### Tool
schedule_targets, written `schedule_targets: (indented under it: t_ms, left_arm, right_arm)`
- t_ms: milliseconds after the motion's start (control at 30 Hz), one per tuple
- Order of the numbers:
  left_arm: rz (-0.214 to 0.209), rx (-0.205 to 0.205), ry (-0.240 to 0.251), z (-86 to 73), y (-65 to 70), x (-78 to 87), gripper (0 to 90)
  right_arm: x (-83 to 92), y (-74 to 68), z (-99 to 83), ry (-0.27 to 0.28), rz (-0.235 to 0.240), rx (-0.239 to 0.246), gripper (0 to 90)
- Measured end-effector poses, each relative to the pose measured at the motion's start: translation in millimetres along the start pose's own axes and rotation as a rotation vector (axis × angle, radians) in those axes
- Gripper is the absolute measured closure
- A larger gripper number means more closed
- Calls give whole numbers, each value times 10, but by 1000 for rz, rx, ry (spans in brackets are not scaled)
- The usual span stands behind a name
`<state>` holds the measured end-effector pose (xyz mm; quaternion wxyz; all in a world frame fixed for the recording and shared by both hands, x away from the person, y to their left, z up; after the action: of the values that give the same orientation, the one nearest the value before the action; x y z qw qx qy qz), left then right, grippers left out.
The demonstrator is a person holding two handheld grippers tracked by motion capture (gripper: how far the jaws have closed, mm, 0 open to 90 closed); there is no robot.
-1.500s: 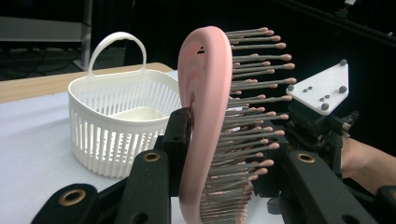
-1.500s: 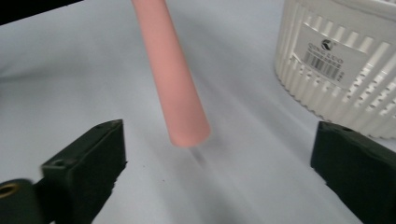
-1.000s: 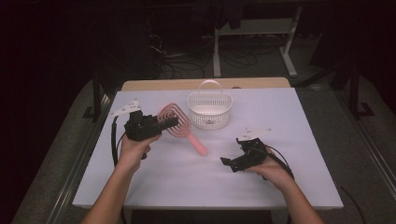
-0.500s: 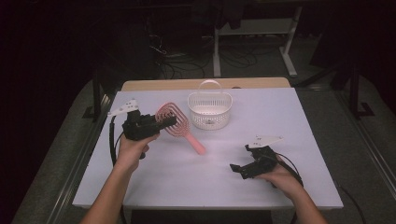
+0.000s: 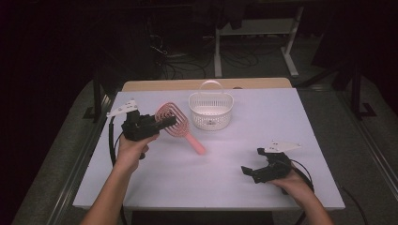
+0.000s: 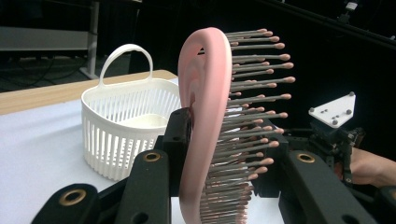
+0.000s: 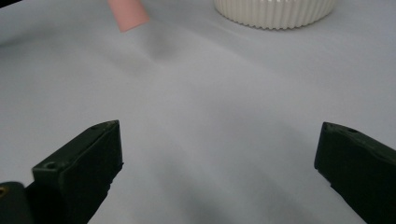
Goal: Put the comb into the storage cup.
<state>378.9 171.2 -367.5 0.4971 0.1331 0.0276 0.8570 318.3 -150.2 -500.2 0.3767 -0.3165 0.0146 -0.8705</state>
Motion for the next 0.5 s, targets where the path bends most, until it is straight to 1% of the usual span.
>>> schedule_targets:
  t_ms: [133, 233, 300, 400, 467, 500]
  left_arm:
    - [-2, -1, 6, 25, 4, 4, 650]
    - [-3, -8, 7, 52, 10, 6, 650]
    - [-11, -7, 11, 79, 10, 6, 650]
    - [-18, -3, 20, 126, 1, 6, 651]
    - [-25, 1, 25, 159, -3, 5, 651]
    - [-26, -4, 25, 175, -6, 9, 651]
  right_arm:
    - [45, 7, -39, 19, 3, 0, 6]
    - [42, 10, -19, 31, 1, 4, 6]
    - [36, 8, -25, 26, 3, 8, 6]
    - [23, 4, -36, 18, 9, -4, 6]
    - [18, 2, -39, 15, 10, -4, 6]
    - [18, -1, -39, 15, 11, -3, 6]
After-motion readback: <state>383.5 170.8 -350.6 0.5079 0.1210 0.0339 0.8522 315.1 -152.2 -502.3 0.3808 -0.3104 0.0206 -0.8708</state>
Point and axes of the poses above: each handheld gripper's, and its own axes: x roughly backward along the jaws, z roughly out of its top, y roughly to its right, the point moved 7 cm from there along -x, roughly forward along the jaws, and after that the axes turned 7 degrees about -x, right-handed, at the moved point
